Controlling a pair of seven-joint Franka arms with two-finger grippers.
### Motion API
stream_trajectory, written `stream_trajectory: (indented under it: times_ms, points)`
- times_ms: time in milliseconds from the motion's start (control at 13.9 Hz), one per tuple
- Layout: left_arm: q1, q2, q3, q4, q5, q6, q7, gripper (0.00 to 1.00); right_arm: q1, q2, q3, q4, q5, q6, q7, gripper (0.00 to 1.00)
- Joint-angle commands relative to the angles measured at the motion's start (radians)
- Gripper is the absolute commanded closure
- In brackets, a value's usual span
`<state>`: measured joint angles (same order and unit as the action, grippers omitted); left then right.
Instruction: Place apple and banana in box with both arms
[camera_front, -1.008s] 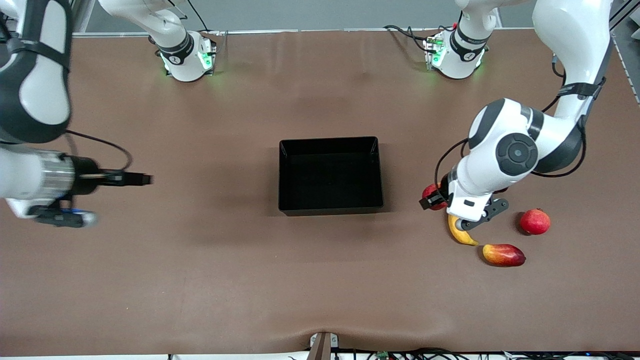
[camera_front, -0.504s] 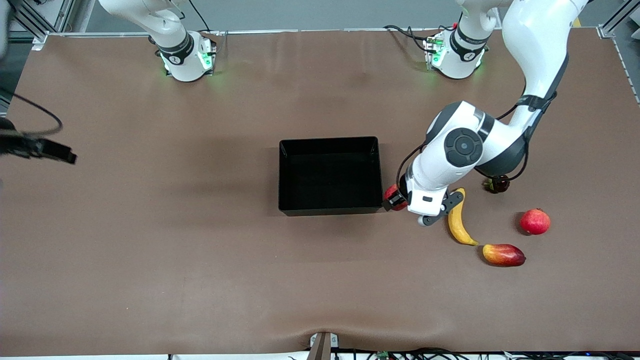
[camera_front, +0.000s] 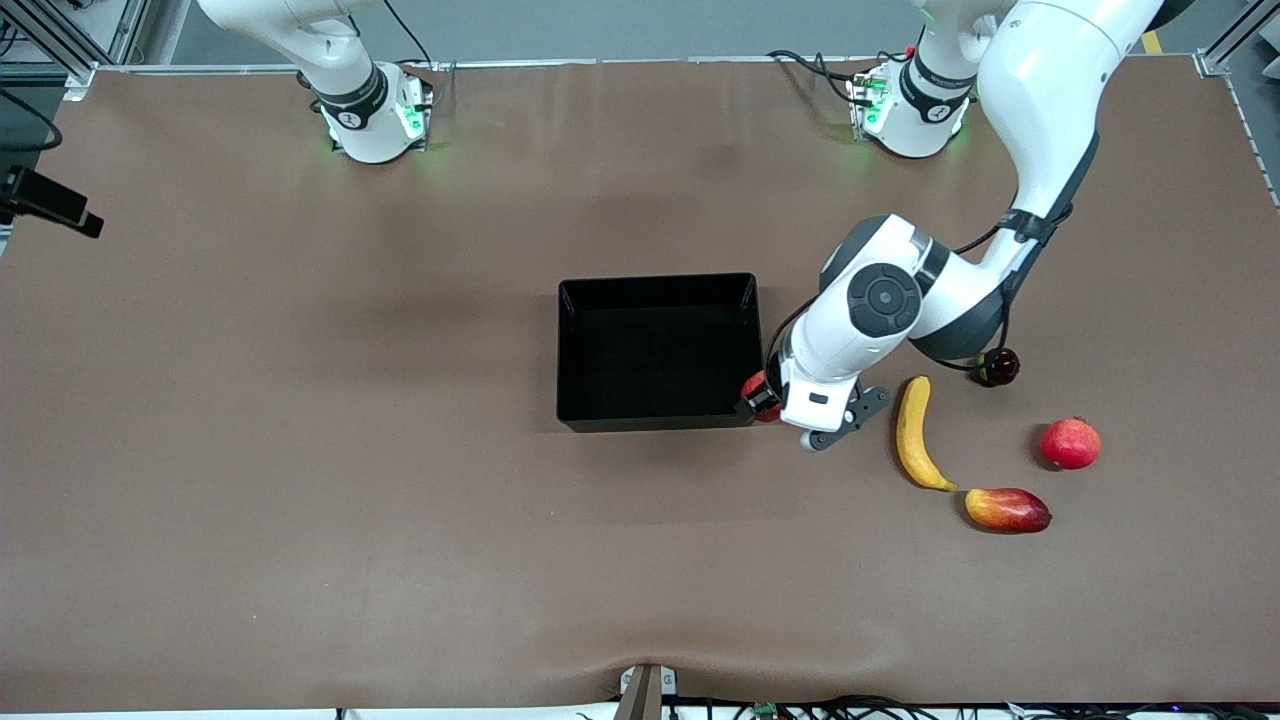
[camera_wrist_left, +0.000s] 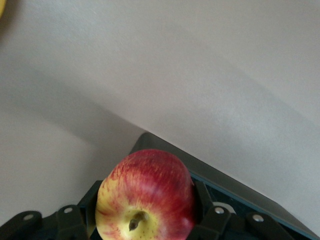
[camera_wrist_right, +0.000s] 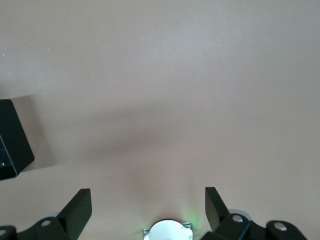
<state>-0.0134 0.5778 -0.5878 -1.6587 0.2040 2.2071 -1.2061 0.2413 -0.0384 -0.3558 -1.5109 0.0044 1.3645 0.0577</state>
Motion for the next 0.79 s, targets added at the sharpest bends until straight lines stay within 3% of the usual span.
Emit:
stream_trajectory:
  times_ms: [0,144,360,720]
  points:
    - [-0.020,-0.029,-0.006,-0.013,0.020,0.011,-0.064,1.00,0.007,-0.023,0.023,0.005,-0.026,0.021,-0.001,0.00]
    - [-0.091,-0.029,-0.004,-0.012,0.020,0.010,-0.131,1.00,-0.008,0.031,0.020,0.099,-0.011,-0.040,-0.010,0.00]
    - [-0.149,-0.023,-0.001,-0.050,0.028,0.006,-0.171,1.00,-0.013,0.029,0.017,0.092,0.006,-0.039,-0.042,0.00]
    - [-0.187,-0.007,-0.004,-0.138,0.139,0.006,-0.285,1.00,-0.011,0.028,0.018,0.089,0.005,-0.041,-0.044,0.00]
